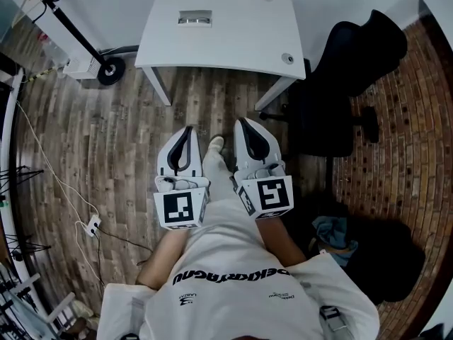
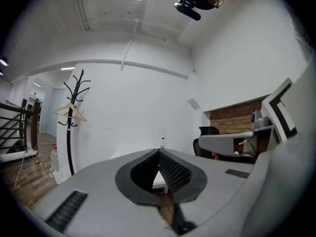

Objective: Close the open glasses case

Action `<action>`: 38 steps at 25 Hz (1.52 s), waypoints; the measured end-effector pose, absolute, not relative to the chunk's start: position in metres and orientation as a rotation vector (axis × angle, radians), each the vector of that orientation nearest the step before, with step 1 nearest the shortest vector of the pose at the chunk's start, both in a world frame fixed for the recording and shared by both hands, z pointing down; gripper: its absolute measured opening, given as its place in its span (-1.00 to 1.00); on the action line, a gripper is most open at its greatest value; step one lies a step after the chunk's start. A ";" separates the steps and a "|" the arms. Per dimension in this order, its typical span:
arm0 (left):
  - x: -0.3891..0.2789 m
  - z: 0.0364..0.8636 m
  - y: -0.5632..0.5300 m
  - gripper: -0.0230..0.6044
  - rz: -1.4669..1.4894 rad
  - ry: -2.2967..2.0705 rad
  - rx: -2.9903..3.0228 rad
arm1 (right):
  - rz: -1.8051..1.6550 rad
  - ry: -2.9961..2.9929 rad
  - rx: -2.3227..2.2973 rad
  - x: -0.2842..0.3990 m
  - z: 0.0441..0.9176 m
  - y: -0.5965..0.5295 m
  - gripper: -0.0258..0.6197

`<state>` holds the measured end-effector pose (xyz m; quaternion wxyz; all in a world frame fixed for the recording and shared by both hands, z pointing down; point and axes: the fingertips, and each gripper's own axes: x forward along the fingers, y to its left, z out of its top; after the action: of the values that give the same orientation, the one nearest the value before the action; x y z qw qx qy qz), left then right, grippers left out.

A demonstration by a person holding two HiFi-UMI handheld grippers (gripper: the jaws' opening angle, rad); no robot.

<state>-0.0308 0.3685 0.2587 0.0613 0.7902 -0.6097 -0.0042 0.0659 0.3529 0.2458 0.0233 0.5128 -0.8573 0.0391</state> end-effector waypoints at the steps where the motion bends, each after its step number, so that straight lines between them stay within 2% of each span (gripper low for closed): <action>1: -0.032 0.260 0.363 -0.93 0.001 -1.842 2.395 | 0.127 -2.656 1.591 0.064 0.247 0.347 -0.94; 11: -0.044 0.265 0.285 -0.93 0.037 -1.872 2.404 | 0.122 -2.674 1.597 0.051 0.251 0.268 -0.93; 30: -0.039 0.267 0.008 -0.93 0.089 -1.796 2.386 | 0.234 -2.653 1.549 0.046 0.252 -0.008 -0.93; 38: -0.035 0.289 -0.053 -0.93 0.136 -1.782 2.344 | 0.301 -2.623 1.522 0.051 0.273 -0.076 -0.93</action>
<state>-0.0348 -0.0528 0.2891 0.0967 0.7914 -0.6018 0.0460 0.0509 -0.0764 0.2733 0.0470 0.4987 -0.8598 0.0988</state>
